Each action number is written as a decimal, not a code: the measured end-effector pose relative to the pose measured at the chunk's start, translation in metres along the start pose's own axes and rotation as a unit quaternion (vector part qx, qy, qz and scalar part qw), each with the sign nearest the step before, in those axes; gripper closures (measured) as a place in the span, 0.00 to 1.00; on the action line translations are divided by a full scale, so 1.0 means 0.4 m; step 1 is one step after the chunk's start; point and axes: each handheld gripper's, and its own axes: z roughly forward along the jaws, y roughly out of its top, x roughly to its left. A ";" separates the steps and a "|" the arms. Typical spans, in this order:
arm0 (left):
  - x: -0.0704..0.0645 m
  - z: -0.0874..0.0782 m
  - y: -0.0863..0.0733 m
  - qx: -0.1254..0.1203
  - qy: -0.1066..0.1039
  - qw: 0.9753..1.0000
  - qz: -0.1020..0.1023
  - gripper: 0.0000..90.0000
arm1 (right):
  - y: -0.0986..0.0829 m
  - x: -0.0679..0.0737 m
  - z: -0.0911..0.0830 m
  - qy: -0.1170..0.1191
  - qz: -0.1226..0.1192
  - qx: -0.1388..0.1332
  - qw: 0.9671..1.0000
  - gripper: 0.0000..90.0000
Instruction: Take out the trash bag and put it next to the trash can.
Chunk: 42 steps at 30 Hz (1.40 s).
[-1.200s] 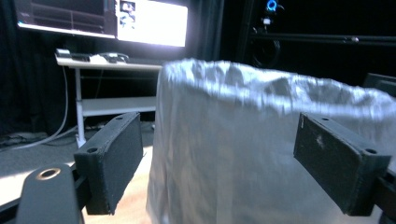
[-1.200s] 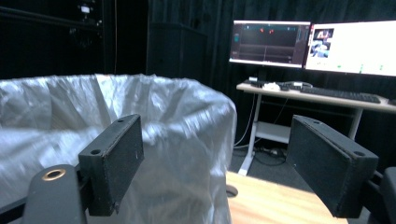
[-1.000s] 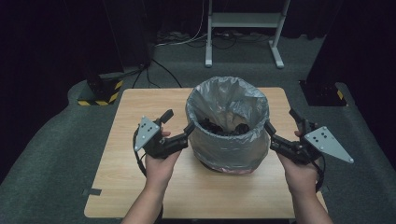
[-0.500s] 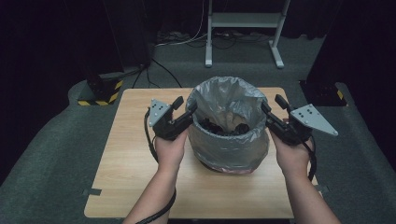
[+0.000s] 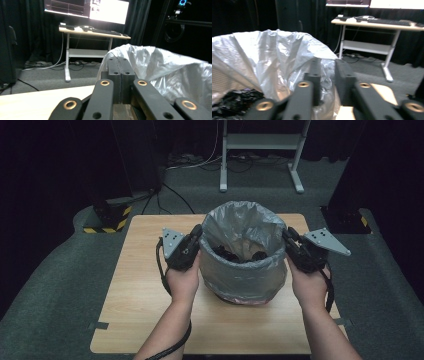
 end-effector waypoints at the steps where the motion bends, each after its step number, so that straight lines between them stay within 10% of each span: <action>1: 0.001 0.000 0.000 -0.001 -0.001 1.000 -0.002 1.00 | 0.001 -0.002 -0.003 -0.001 -0.003 -0.004 1.000 1.00; 8: -0.001 -0.003 0.022 -0.016 -0.019 1.000 -0.005 1.00 | 0.018 0.002 -0.016 -0.006 -0.024 -0.037 0.999 1.00; 18: -0.029 -0.033 0.150 -0.075 -0.049 0.996 0.011 1.00 | 0.127 0.005 -0.062 -0.007 -0.027 -0.109 0.994 1.00; 27: -0.034 -0.054 0.134 -0.080 -0.061 0.995 0.007 1.00 | 0.125 0.032 -0.083 0.001 -0.020 -0.133 0.991 1.00; 38: -0.033 -0.068 0.104 -0.077 -0.077 0.994 -0.002 1.00 | 0.125 0.278 -0.119 0.026 -0.085 -0.183 0.979 1.00; 42: -0.035 -0.073 0.096 -0.075 -0.085 0.994 -0.001 1.00 | 0.097 0.341 -0.103 0.032 -0.087 -0.177 0.980 1.00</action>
